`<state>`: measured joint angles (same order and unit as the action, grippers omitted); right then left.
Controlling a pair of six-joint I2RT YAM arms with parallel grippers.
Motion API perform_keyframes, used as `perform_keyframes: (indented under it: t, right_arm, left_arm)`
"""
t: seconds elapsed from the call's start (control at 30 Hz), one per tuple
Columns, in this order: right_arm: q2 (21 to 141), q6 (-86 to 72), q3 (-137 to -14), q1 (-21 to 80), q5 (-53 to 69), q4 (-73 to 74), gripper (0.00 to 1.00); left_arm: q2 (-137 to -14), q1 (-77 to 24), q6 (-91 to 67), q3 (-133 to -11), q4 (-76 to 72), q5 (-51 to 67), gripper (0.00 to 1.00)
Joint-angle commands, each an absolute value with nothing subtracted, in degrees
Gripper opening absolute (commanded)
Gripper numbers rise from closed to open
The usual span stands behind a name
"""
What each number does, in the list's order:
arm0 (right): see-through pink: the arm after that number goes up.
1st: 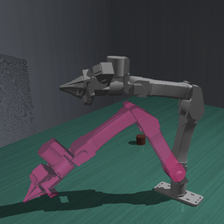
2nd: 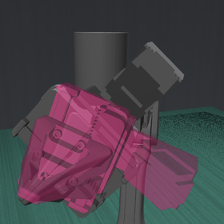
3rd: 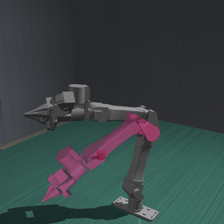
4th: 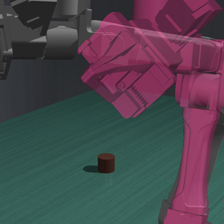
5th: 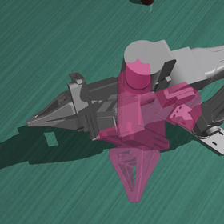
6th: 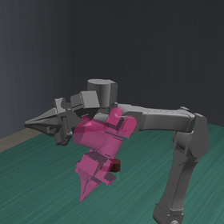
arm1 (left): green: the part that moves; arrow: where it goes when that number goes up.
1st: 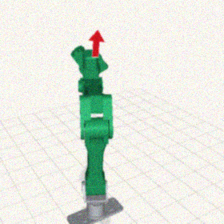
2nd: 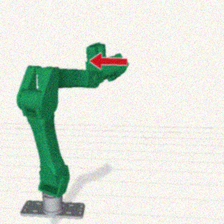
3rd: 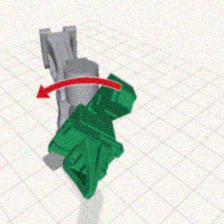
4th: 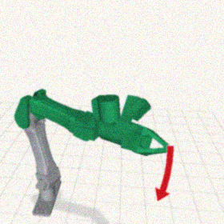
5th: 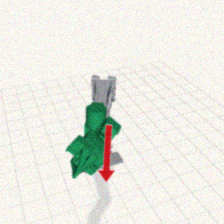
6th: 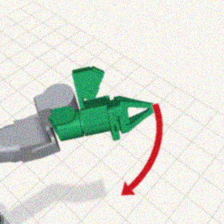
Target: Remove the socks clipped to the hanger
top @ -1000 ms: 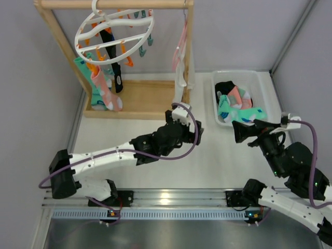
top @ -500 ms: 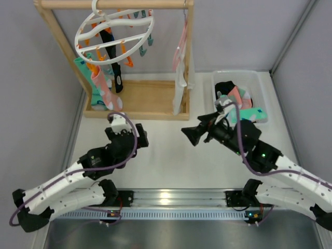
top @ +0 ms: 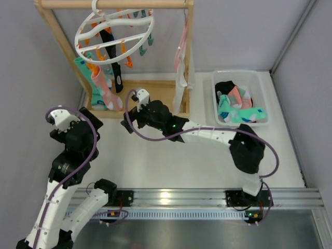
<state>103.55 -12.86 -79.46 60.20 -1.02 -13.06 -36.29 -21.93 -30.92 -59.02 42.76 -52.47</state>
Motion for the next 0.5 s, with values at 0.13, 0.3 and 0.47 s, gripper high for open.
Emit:
perform_keyframes:
  t: [0.13,0.3,0.47]
  right_arm:
    - [122.9,-2.8,-102.4,62.0,-8.6,-16.1,0.99]
    - [133.3,-0.5,-119.1,62.1,-9.0,-10.8,0.97]
    - [143.4,2.6,-132.9,61.9,-11.6,-9.7,0.9]
  left_arm:
    - [-30.6,-21.6,-27.4,-60.6,43.9,-55.3,0.99]
    - [-25.7,-21.7,-26.4,-57.3,43.6,-54.6,0.99]
    - [-24.5,-21.7,-26.5,-55.4,43.5,-52.0,0.99]
